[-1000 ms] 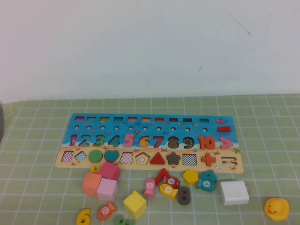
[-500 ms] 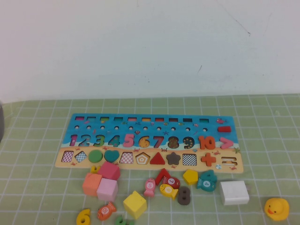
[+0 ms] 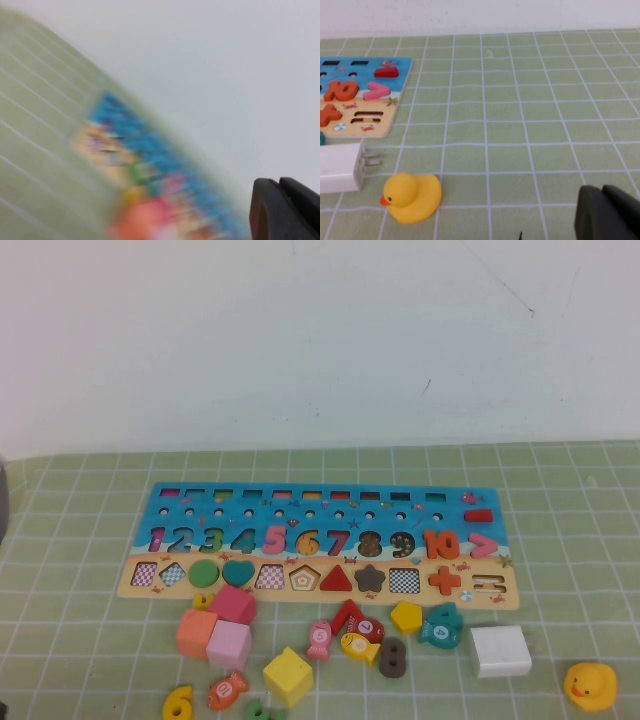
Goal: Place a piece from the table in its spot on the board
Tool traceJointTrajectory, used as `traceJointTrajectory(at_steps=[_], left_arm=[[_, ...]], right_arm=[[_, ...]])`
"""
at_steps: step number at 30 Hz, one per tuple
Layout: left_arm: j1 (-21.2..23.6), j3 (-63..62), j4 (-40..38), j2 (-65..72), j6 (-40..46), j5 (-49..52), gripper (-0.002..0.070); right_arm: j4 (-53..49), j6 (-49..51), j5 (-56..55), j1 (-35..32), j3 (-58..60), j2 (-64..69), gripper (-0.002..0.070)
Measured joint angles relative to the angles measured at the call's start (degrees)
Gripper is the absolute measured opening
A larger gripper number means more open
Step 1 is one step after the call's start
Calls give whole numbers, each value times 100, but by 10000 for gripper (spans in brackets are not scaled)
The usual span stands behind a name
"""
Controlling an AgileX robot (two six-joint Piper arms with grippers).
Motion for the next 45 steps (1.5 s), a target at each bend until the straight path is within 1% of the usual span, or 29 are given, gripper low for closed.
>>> traceJointTrajectory(at_steps=[1,4,6,11,14,17,19,21,27,30,32,34,39,42,45], left_arm=[[0,0,-571,0,-169,-145,-1],[0,0,-1562,0,-316,-526,-1],[0,0,-1803,0,-354,-699,-1],[0,0,-2081,0,-408,-767,-1],[0,-14,-2050,0,-239,-762,-1],[0,-456,-1464,0,598,-364,-1],[0,-945,-1071,0,1361,181,-1],[0,-1543,-652,186,1893,829,-1],[0,-3237,778,1807,2347,2860,-1],[-44,-3992,1368,2721,2733,3817,-1],[-156,-4353,1714,3326,2865,4176,-1],[-329,-4647,2041,3785,2892,4426,-1],[-1116,-5081,3149,5071,2772,4864,-1],[-1720,-5193,3709,5775,2347,5033,-1],[-2198,-5263,4149,6407,1761,5077,-1]], right_arm=[[0,0,0,0,0,0,-1],[0,0,0,0,0,0,-1],[0,0,0,0,0,0,-1],[0,0,0,0,0,0,-1],[0,0,0,0,0,0,-1],[0,0,0,0,0,0,-1],[0,0,0,0,0,0,-1],[0,0,0,0,0,0,-1],[0,0,0,0,0,0,-1],[0,0,0,0,0,0,-1],[0,0,0,0,0,0,-1],[0,0,0,0,0,0,-1],[0,0,0,0,0,0,-1],[0,0,0,0,0,0,-1],[0,0,0,0,0,0,-1]])
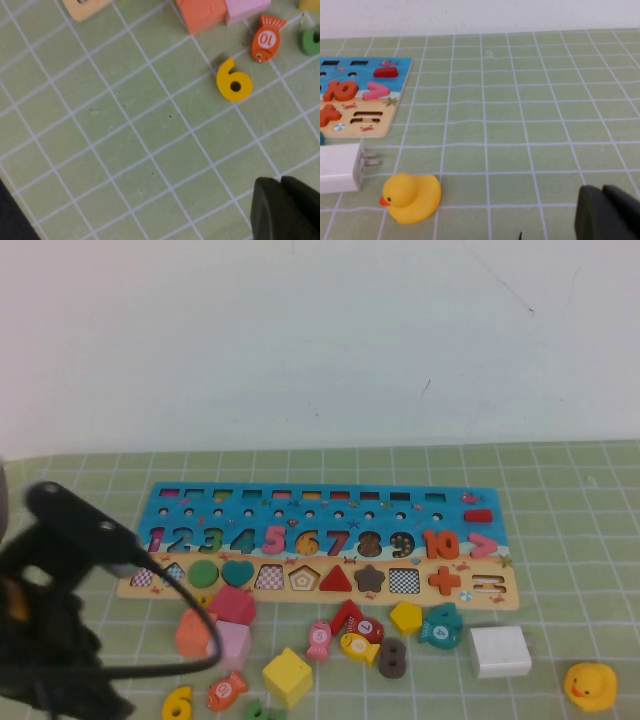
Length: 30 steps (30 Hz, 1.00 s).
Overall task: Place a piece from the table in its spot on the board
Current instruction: Pick up the "number 6"
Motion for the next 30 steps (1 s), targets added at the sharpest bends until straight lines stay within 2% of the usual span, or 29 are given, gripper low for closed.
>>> traceJointTrajectory(at_steps=[4,8,10,13,18,20,30], left_arm=[[-318,0,184,679,-513,-147,-1],[-389,0,216,1372,-863,-436,3],[-393,0,216,1664,-1018,-530,28],[-393,-24,101,2082,-1215,-650,115],[-393,-36,-259,2610,-1546,-996,347],[-393,-44,-295,2744,-1735,-1174,389],[-393,27,-116,3182,-2233,-1862,410]], right_arm=[[0,0,0,0,0,0,-1],[0,0,0,0,0,0,-1],[0,0,0,0,0,0,-1],[0,0,0,0,0,0,-1],[0,0,0,0,0,0,-1],[0,0,0,0,0,0,-1],[0,0,0,0,0,0,-1]])
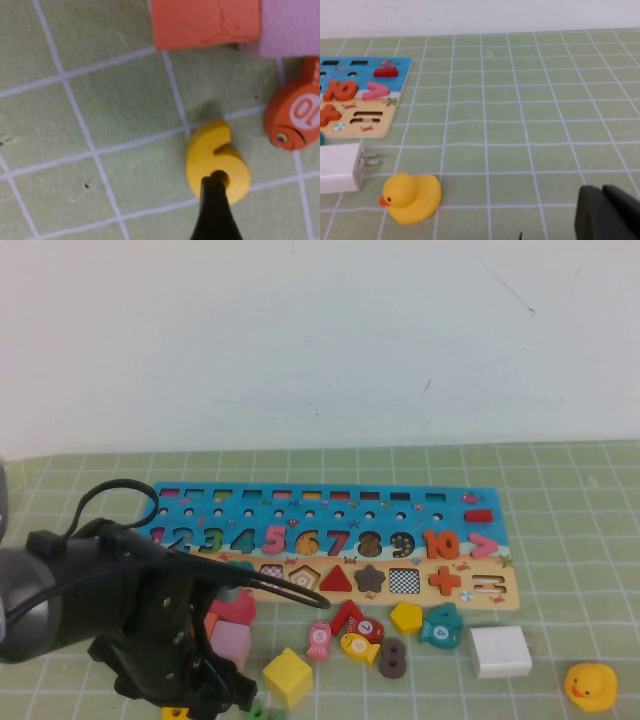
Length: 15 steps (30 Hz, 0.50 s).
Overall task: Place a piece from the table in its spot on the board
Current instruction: Pick up the "number 6"
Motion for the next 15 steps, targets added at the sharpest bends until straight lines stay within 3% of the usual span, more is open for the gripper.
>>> traceJointTrajectory(at_steps=[15], left_arm=[[279,110,214,200,-103,-192,410]], right_arm=[[0,0,0,0,0,0,-1]])
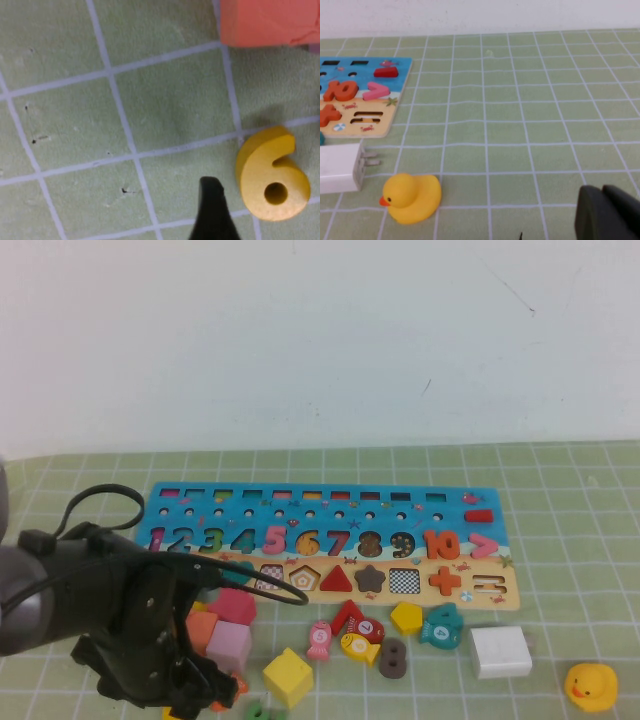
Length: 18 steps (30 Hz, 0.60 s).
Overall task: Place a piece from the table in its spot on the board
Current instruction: Pick up the "number 6"
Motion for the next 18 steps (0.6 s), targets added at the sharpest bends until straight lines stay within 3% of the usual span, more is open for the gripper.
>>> traceJointTrajectory(at_steps=[18], left_arm=[[22,-11,-55,404,219,-263,410]], right_arm=[[0,0,0,0,0,0,-1]])
